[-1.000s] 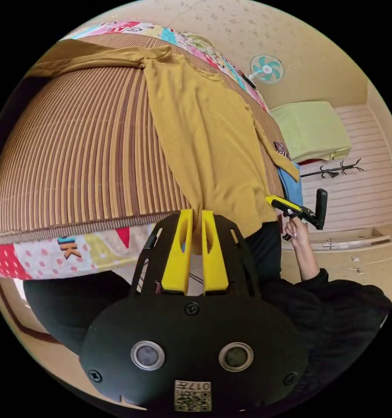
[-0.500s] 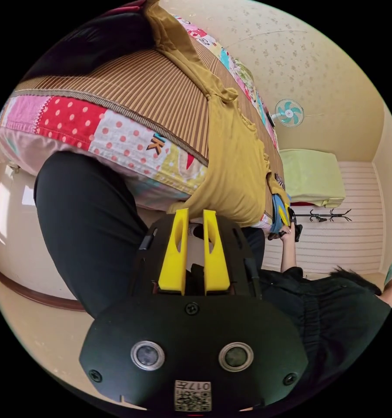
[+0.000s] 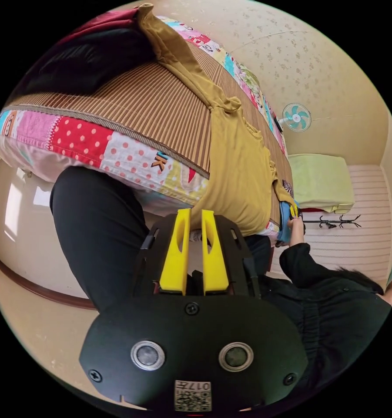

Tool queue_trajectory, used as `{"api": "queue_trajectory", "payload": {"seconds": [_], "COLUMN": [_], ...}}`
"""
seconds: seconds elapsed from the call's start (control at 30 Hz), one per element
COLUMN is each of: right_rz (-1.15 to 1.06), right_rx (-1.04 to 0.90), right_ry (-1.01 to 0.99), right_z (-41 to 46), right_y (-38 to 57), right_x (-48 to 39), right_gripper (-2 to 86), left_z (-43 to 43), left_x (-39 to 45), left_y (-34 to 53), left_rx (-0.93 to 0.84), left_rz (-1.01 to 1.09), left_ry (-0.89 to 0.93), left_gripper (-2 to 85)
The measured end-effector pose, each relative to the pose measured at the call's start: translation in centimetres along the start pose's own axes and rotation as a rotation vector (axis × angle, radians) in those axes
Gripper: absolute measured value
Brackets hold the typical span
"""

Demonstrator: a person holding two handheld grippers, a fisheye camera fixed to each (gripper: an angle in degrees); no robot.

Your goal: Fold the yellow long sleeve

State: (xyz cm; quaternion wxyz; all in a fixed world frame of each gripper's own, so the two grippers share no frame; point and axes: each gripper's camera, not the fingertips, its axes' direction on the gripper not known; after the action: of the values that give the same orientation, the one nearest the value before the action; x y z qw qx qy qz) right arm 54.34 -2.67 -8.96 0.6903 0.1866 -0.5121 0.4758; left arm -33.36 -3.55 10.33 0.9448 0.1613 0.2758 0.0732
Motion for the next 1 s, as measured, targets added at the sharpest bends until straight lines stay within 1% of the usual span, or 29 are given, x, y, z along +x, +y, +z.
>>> {"api": "queue_trajectory", "payload": {"seconds": [0.07, 0.13, 0.2, 0.27, 0.33, 0.37, 0.43, 0.47, 0.5, 0.53, 0.57, 0.63, 0.67, 0.73, 0.8, 0.87, 0.9, 0.93, 1.0], "right_rz": [0.044, 0.066, 0.082, -0.071, -0.37, -0.437, -0.643, -0.67, -0.71, -0.733, -0.74, -0.759, -0.766, -0.761, -0.68, -0.643, -0.641, -0.672, -0.757], "right_rx": [0.009, -0.035, 0.0, 0.071, 0.066, 0.053, -0.049, -0.077, -0.142, -0.244, -0.307, -0.581, -0.643, -0.908, -1.042, -1.056, -1.039, -1.013, -0.971], "right_ry": [0.106, 0.193, 0.178, 0.122, 0.114, 0.101, -0.003, -0.035, -0.094, -0.138, -0.151, -0.15, -0.139, 0.006, 0.07, -0.009, -0.016, 0.011, 0.063], "right_z": [-1.0, -0.9, -1.3, -1.5, 0.8, 1.7, 6.7, 8.1, 11.2, 14.7, 16.6, 23.5, 24.8, 28.8, 29.1, 26.6, 24.7, 22.9, 20.3], "right_y": [-1.0, -2.6, -2.4, -0.6, 4.5, 6.2, 14.4, 16.6, 21.1, 25.6, 27.8, 37.2, 39.4, 46.9, 49.5, 49.7, 49.0, 48.0, 46.2], "right_x": [-0.4, -1.0, -2.6, -8.0, -18.3, -20.7, -27.9, -29.0, -30.3, -30.7, -30.6, -27.8, -26.6, -20.5, -16.2, -14.2, -13.7, -13.6, -13.7], "right_gripper": [6.9, 5.1, 3.8, 3.1, 2.7, 2.6, 2.5, 2.5, 2.4, 2.4, 2.4, 2.3, 2.2, 2.0, 1.9, 1.8, 1.8, 1.8, 1.8], "left_z": [-0.2, -0.3, -0.9, -1.6, -2.5, -3.1, -4.1, -4.7, -5.2, -5.5, -6.1, -6.7, -7.0, -7.5, -8.7, -9.7, -10.5, -10.9, -13.1], "left_x": [-0.6, -1.3, -1.9, -2.1, -2.2, -2.1, -1.9, -1.7, -1.5, -1.4, -1.2, -0.8, -0.3, 0.7, 2.7, 4.3, 5.4, 5.9, 8.1], "left_y": [0.3, 0.6, 1.3, 2.1, 2.9, 3.3, 3.7, 3.8, 3.9, 3.9, 3.9, 3.5, 3.0, 1.9, 0.0, -1.9, -3.5, -4.3, -7.3], "left_rx": [0.01, 0.023, 0.053, 0.076, 0.104, 0.124, 0.152, 0.174, 0.202, 0.22, 0.263, 0.321, 0.353, 0.392, 0.431, 0.457, 0.477, 0.49, 0.606], "left_rz": [-0.016, -0.047, -0.067, -0.074, -0.08, -0.089, -0.096, -0.093, -0.096, -0.1, -0.109, -0.115, -0.116, -0.108, -0.066, -0.028, -0.003, 0.008, 0.024], "left_ry": [0.017, 0.044, 0.086, 0.1, 0.102, 0.098, 0.098, 0.102, 0.108, 0.113, 0.133, 0.181, 0.207, 0.235, 0.236, 0.21, 0.181, 0.161, 0.031], "left_gripper": [5.0, 4.7, 4.0, 4.0, 4.4, 4.9, 5.7, 6.2, 6.6, 6.9, 7.3, 7.7, 7.8, 7.9, 8.3, 9.4, 9.9, 10.1, 11.6]}}
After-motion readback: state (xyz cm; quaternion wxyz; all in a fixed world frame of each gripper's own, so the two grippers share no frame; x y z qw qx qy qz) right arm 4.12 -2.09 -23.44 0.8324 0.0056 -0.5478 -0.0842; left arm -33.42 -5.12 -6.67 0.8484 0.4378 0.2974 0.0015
